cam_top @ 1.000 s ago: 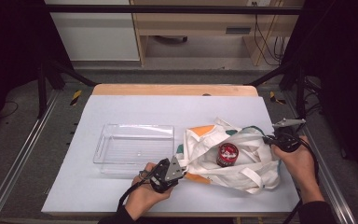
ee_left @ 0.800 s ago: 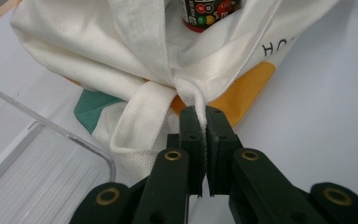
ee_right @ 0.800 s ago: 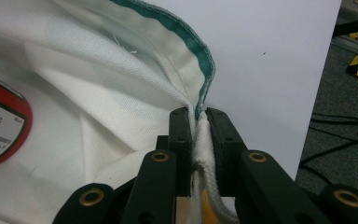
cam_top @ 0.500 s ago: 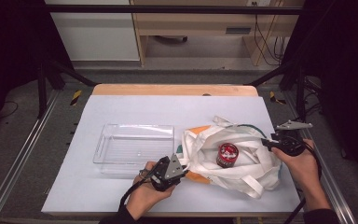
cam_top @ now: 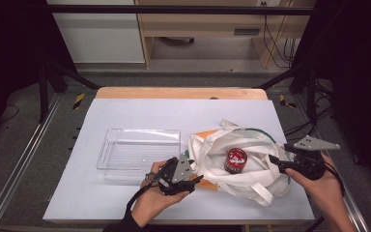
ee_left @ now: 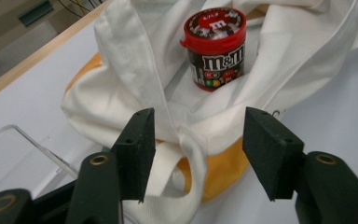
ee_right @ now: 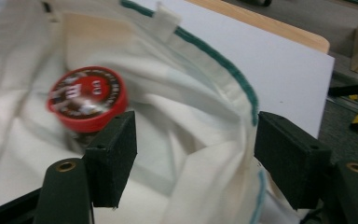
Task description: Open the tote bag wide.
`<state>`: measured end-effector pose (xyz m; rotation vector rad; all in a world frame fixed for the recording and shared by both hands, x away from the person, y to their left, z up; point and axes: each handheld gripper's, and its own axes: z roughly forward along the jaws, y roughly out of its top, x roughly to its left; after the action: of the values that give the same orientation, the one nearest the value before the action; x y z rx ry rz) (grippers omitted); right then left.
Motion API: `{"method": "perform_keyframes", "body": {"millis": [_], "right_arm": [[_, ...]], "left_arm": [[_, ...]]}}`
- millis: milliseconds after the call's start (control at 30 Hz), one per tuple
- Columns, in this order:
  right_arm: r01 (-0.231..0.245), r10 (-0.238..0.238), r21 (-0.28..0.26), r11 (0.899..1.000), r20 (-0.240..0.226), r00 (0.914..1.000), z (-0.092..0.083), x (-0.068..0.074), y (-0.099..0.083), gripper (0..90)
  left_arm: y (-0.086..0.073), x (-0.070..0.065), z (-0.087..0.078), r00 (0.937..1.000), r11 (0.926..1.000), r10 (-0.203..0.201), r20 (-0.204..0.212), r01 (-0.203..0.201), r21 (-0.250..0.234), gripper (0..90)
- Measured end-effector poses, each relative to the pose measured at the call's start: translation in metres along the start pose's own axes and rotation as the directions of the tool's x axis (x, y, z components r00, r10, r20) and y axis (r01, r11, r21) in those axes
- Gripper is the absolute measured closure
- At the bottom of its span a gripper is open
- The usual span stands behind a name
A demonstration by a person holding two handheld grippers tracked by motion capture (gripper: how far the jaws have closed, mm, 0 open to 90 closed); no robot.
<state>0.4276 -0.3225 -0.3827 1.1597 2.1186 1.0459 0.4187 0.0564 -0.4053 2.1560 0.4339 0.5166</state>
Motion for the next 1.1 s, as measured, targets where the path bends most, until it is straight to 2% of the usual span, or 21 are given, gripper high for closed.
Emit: {"method": "perform_keyframes", "body": {"millis": [133,267,400,533,600,867,1100], "right_arm": [[0.027,-0.027,-0.008,1.0,-0.038,0.9989,-0.009,0.018,-0.003,33.9],[0.073,-0.074,-0.013,0.997,-0.074,0.9945,-0.016,0.033,-0.003,43.0],[0.112,-0.114,-0.025,0.993,-0.098,0.9886,-0.02,0.042,0.002,55.0],[0.137,-0.139,-0.025,0.99,-0.107,0.9846,-0.02,0.05,0.007,64.6],[0.149,-0.151,-0.024,0.989,-0.128,0.9803,-0.019,0.054,0.01,67.4],[0.186,-0.186,-0.02,0.982,-0.162,0.969,-0.02,0.072,0.017,65.3],[0.21,-0.201,0.019,0.978,-0.214,0.9559,-0.011,0.089,0.015,53.4]], "left_arm": [[0.015,0.006,0.003,0.9998,0.9998,0.02,-0.007,-0.02,0.007,39.4],[0.029,0.015,0.009,0.9989,0.999,0.043,-0.017,-0.043,0.013,39.1],[0.046,0.025,0.018,0.9993,0.9993,0.037,-0.008,-0.037,0.009,39.2],[0.064,0.03,0.026,0.9976,0.9978,0.066,-0.021,-0.066,0.007,41.3],[0.074,0.032,0.03,0.9966,0.9968,0.08,-0.023,-0.079,0.009,42.5],[0.095,0.035,0.049,0.9943,0.9943,0.106,0.001,-0.106,0.01,51.2],[0.103,0.038,0.07,0.9945,0.9941,0.104,0.015,-0.104,0.029,57.7]]}}
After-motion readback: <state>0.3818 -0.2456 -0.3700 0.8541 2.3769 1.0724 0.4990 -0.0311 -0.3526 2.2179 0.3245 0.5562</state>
